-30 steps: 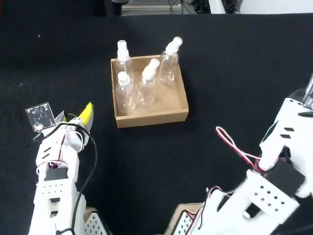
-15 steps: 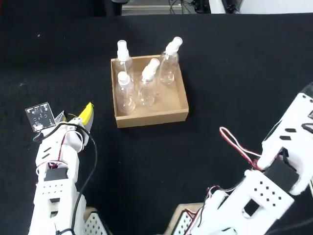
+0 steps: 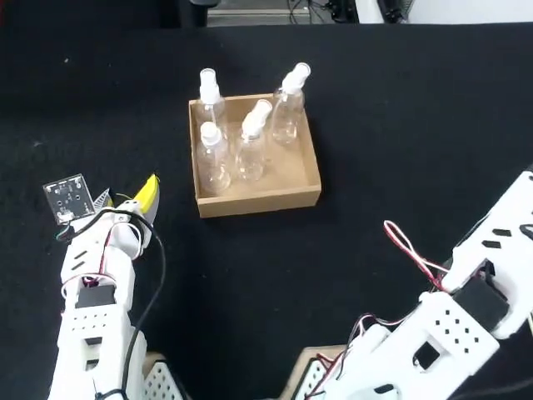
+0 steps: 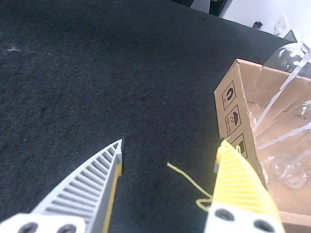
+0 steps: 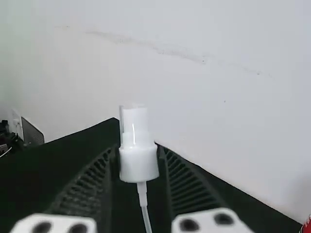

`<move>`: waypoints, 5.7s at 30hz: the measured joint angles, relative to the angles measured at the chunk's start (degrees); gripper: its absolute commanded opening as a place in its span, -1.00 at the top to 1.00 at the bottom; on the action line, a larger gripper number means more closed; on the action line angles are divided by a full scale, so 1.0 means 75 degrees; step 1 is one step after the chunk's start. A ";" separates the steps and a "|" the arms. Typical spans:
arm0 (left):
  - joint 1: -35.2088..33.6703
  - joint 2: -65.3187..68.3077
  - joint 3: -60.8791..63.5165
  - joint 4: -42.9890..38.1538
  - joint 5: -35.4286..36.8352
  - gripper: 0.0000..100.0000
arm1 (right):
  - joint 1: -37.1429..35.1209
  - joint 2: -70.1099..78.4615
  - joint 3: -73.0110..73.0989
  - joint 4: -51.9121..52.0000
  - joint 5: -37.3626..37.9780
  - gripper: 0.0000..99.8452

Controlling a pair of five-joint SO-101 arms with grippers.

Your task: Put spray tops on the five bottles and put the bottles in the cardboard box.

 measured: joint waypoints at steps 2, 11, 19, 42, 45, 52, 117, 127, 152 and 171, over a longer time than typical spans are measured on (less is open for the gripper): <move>0.0000 0.0000 0.0000 0.0000 0.0000 0.42 | 0.0012 -0.0012 0.0258 0.0000 0.0000 0.98; 0.0000 0.0000 0.0000 0.0000 0.0000 0.42 | 0.0012 -0.1536 0.1653 -0.0399 -0.0012 0.98; 0.0000 0.0000 0.0000 0.0000 0.0000 0.42 | 0.0012 -0.3036 0.3446 -0.1465 -0.0012 0.98; 0.0000 0.0000 0.0000 0.0000 0.0000 0.42 | 0.0305 -0.3223 0.4548 -0.1571 -0.0012 0.97; 0.0000 0.0000 0.0000 0.0000 0.0000 0.42 | 0.0305 -0.3223 0.4571 -0.1571 -0.0012 0.81; 0.0000 0.0000 0.0000 0.0000 0.0000 0.42 | 0.0305 -0.3223 0.4571 -0.1571 -0.0012 0.68; 0.0000 0.0000 0.0000 0.0000 0.0000 0.42 | -0.0832 1.2636 -0.8967 0.6318 0.0422 0.53; 0.0000 0.0000 0.0000 0.0000 0.0000 0.42 | -0.0610 1.3398 -0.9916 0.6177 0.3071 0.98; 0.0000 0.0000 0.0000 0.0000 0.0000 0.42 | -0.0610 0.5826 -0.0047 0.2485 0.8990 0.98; 0.0879 0.0000 -0.3200 0.5861 -0.1242 0.42 | -0.0399 0.0246 -0.2133 0.8100 0.5040 0.98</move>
